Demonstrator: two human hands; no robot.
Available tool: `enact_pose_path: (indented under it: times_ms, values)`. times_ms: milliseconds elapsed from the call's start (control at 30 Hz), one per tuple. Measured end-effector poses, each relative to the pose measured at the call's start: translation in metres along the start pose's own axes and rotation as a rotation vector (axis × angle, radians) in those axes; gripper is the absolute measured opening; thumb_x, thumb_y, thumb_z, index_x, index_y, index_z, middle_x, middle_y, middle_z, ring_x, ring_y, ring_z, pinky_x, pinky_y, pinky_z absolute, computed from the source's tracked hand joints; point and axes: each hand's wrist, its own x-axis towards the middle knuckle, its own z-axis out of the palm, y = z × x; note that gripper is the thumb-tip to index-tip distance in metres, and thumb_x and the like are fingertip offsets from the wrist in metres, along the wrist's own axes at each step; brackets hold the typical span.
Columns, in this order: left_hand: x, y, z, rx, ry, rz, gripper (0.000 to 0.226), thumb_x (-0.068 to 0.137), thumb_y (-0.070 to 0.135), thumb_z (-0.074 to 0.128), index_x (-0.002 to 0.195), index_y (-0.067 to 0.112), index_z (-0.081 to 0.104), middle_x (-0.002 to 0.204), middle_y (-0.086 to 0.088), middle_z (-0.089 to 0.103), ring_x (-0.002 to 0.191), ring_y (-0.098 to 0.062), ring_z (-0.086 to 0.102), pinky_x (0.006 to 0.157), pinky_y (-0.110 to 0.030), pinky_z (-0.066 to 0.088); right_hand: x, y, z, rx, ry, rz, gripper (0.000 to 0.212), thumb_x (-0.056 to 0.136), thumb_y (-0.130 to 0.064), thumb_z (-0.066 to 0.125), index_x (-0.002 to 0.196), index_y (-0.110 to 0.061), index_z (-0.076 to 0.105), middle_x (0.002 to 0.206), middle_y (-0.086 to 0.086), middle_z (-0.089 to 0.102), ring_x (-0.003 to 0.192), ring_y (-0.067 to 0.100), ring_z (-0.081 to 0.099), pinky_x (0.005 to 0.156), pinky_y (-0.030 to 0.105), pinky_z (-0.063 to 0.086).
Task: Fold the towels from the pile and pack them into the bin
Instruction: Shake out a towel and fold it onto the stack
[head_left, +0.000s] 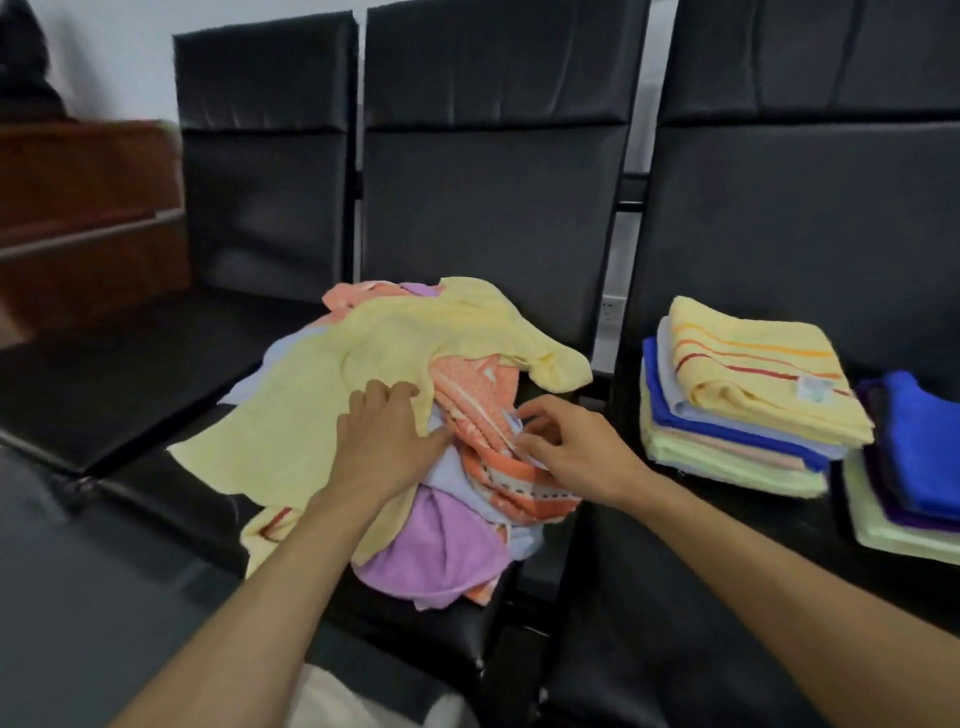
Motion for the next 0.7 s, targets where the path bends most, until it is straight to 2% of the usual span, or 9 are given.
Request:
enact_pose_path:
  times_ms: [67, 200, 267, 400, 467, 533, 600, 667, 700]
  values:
    - [0.000, -0.011, 0.005, -0.007, -0.058, 0.005, 0.047, 0.087, 0.037, 0.065, 0.127, 0.014, 0.058, 0.124, -0.010, 0.049, 0.118, -0.029, 0.046, 0.096, -0.035, 0.039, 0.004, -0.005, 0.007, 0.017, 0.008, 0.003, 0.031, 0.095, -0.027, 0.057, 0.125, -0.021, 0.057, 0.113, -0.004, 0.066, 0.100, 0.010, 0.060, 0.079, 0.018, 0.042]
    - [0.004, -0.014, 0.000, -0.092, 0.126, 0.046, 0.018, 0.090, 0.018, 0.060, 0.101, 0.010, 0.073, 0.105, -0.013, 0.063, 0.101, -0.030, 0.059, 0.086, -0.040, 0.047, 0.005, -0.012, 0.008, 0.028, 0.006, 0.000, 0.029, 0.095, -0.029, 0.057, 0.124, -0.023, 0.058, 0.113, -0.006, 0.063, 0.095, 0.007, 0.056, 0.069, 0.009, 0.038]
    - [0.003, -0.008, -0.002, -0.169, 0.187, 0.050, 0.013, 0.093, 0.014, 0.053, 0.094, 0.011, 0.066, 0.101, -0.010, 0.060, 0.094, -0.029, 0.058, 0.082, -0.042, 0.046, 0.004, -0.015, 0.005, 0.030, -0.004, 0.008, 0.029, 0.095, -0.030, 0.056, 0.124, -0.023, 0.058, 0.116, -0.006, 0.063, 0.099, 0.007, 0.057, 0.075, 0.013, 0.041]
    - [0.000, 0.006, -0.012, -0.429, 0.258, 0.040, 0.010, 0.098, 0.007, 0.041, 0.093, 0.013, 0.046, 0.090, -0.004, 0.056, 0.080, -0.023, 0.052, 0.064, -0.034, 0.038, 0.004, -0.025, -0.004, 0.102, 0.068, 0.019, 0.024, 0.095, -0.025, 0.056, 0.117, -0.018, 0.065, 0.115, -0.008, 0.064, 0.101, 0.008, 0.060, 0.085, 0.021, 0.046]
    - [-0.003, 0.011, -0.019, -0.537, 0.300, 0.056, 0.010, 0.103, 0.013, 0.037, 0.097, 0.014, 0.045, 0.084, 0.003, 0.053, 0.074, -0.015, 0.050, 0.062, -0.031, 0.034, 0.007, -0.037, -0.006, 0.371, 0.096, 0.095, 0.017, 0.096, -0.018, 0.057, 0.108, -0.013, 0.068, 0.111, 0.004, 0.069, 0.090, 0.012, 0.064, 0.081, 0.026, 0.054]
    - [-0.005, 0.015, -0.023, -0.713, 0.321, 0.053, 0.013, 0.104, 0.017, 0.036, 0.100, 0.013, 0.047, 0.085, 0.006, 0.053, 0.076, -0.009, 0.048, 0.068, -0.026, 0.035, 0.012, -0.050, -0.008, 0.717, 0.073, 0.226, 0.019, 0.096, -0.017, 0.057, 0.104, -0.004, 0.068, 0.111, 0.019, 0.068, 0.083, 0.020, 0.066, 0.078, 0.030, 0.057]
    - [-0.007, 0.021, -0.026, -0.904, 0.240, 0.062, 0.015, 0.104, 0.020, 0.039, 0.100, 0.015, 0.052, 0.093, 0.000, 0.058, 0.081, -0.013, 0.051, 0.075, -0.027, 0.041, 0.020, -0.060, -0.007, 0.985, -0.002, 0.383, 0.036, 0.098, -0.029, 0.053, 0.112, 0.003, 0.062, 0.116, 0.025, 0.064, 0.093, 0.030, 0.067, 0.079, 0.035, 0.057]
    - [-0.014, 0.030, -0.029, -1.034, 0.075, 0.101, 0.016, 0.103, 0.020, 0.042, 0.094, 0.020, 0.055, 0.089, -0.009, 0.063, 0.079, -0.019, 0.055, 0.070, -0.034, 0.046, 0.026, -0.062, -0.005, 1.207, -0.112, 0.497, 0.054, 0.097, -0.048, 0.047, 0.120, -0.001, 0.058, 0.124, 0.022, 0.062, 0.114, 0.037, 0.060, 0.091, 0.046, 0.053]
    - [-0.019, 0.034, -0.030, -1.103, -0.039, 0.123, 0.017, 0.103, 0.018, 0.043, 0.091, 0.019, 0.055, 0.083, -0.009, 0.063, 0.073, -0.020, 0.056, 0.064, -0.032, 0.046, 0.029, -0.062, -0.005, 1.310, -0.137, 0.524, 0.058, 0.096, -0.053, 0.045, 0.122, -0.004, 0.059, 0.125, 0.019, 0.062, 0.117, 0.038, 0.058, 0.096, 0.049, 0.049]
